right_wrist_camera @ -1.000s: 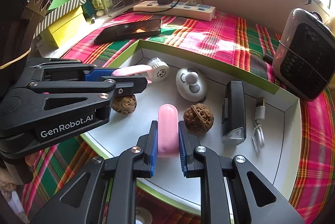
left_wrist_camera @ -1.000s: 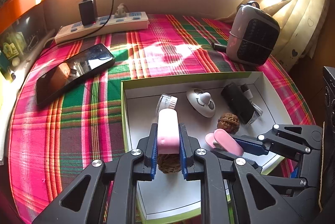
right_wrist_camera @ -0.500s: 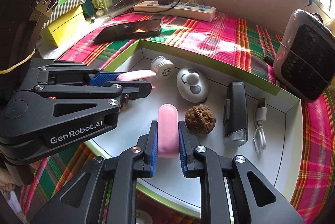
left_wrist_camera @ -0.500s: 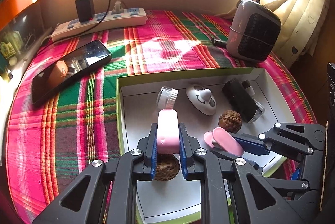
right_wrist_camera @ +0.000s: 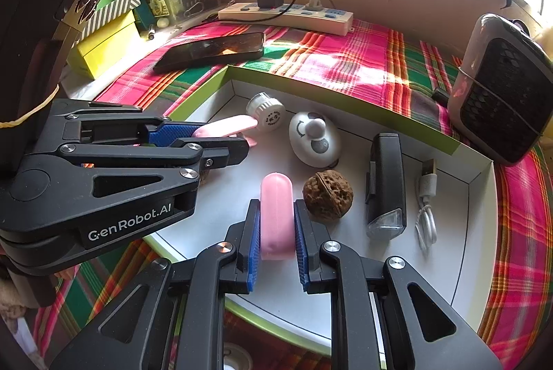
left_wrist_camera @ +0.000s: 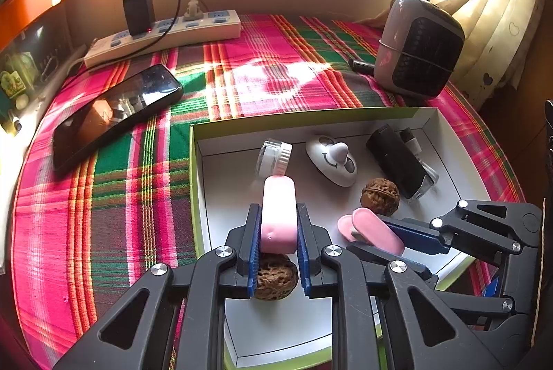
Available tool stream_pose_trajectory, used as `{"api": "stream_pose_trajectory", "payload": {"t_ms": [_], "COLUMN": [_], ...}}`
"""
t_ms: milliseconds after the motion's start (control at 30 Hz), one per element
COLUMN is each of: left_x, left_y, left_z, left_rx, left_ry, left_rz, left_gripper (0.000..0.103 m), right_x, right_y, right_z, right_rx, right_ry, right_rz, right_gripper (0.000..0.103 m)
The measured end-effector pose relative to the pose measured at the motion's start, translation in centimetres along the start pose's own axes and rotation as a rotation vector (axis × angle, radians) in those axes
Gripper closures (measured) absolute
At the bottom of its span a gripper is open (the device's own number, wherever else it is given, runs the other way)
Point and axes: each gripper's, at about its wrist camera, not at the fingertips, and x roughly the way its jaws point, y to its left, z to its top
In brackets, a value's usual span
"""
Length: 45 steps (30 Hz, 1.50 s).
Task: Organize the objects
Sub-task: 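Open left gripper to drop pink case in box while right gripper releases its case, then withdraw both grippers from the box toward the green and white items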
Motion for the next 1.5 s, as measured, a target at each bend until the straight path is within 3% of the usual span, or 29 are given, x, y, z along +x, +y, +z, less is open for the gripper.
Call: {"api": "stream_pose_trajectory", "payload": {"t_ms": [600,867,1500], "left_x": [-0.2,-1.7,-6.0], "left_y": [-0.2,-0.4,-0.8], "left_z": [-0.2,-1.0,-3.1], "left_rx": [0.0,0.009,0.003], "left_ry": [0.0,-0.024,-0.083], "left_rz": [-0.006,0.019,0.009], "left_gripper": [0.077,0.074,0.073], "right_x": [-0.7,-1.8,-5.5], "right_y": [-0.1,-0.2,-0.1], "right_z": [-0.3,-0.7,-2.7], "right_rx": [0.012,0.034,0.089], "right_ry": [-0.013,-0.037,-0.097], "right_rz": [-0.012,-0.025,-0.049], "right_gripper": [0.078,0.072,0.071]}}
